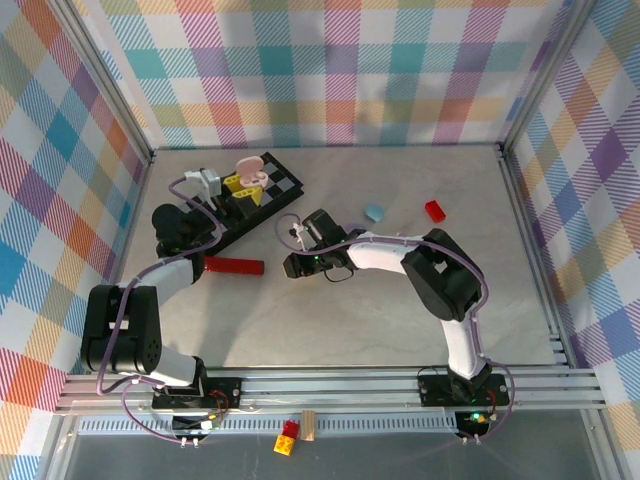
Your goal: Insert the wireless bluetooth earbuds into the charging case
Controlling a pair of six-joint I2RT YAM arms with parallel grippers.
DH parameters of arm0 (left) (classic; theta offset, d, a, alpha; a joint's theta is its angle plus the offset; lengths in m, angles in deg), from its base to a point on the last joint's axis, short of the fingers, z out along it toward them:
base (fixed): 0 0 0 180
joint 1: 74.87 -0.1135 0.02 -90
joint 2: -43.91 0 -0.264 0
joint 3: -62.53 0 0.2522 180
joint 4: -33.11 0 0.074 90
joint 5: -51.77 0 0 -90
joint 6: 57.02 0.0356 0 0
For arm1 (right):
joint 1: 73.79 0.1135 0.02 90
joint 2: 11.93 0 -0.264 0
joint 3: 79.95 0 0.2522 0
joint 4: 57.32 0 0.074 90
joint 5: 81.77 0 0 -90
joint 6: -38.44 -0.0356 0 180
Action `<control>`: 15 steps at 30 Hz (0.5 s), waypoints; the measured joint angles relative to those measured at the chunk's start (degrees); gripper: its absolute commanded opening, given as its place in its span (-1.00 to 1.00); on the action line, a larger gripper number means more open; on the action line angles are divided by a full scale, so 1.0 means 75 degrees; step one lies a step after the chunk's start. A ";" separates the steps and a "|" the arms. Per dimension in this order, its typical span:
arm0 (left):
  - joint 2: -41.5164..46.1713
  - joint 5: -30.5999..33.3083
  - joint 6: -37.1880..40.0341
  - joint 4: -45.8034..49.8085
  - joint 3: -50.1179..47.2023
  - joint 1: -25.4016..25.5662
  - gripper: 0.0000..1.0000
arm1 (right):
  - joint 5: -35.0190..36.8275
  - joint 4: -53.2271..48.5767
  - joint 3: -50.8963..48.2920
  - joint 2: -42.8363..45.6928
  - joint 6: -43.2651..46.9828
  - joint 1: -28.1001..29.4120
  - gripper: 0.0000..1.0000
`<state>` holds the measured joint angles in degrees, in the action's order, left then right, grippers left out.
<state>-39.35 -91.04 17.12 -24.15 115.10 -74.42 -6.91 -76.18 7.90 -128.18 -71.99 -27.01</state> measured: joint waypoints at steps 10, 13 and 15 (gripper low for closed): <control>0.0000 0.0000 -0.0058 -0.0020 0.0000 -0.0224 -0.26 | 0.0723 -0.0606 0.0484 -0.0385 0.0662 0.0289 -0.33; 0.0000 0.0000 -0.0067 -0.0020 0.0000 -0.0230 -0.26 | 0.0979 -0.0799 0.0600 -0.0411 0.0839 0.0376 -0.42; 0.0000 0.0000 -0.0090 -0.0020 0.0000 -0.0230 -0.26 | 0.1110 -0.0886 0.0618 -0.0411 0.0886 0.0425 -0.46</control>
<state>-39.35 -91.04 16.44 -24.31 115.10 -76.15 1.42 -82.82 12.53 -131.26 -65.35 -23.82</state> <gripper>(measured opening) 0.368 0.289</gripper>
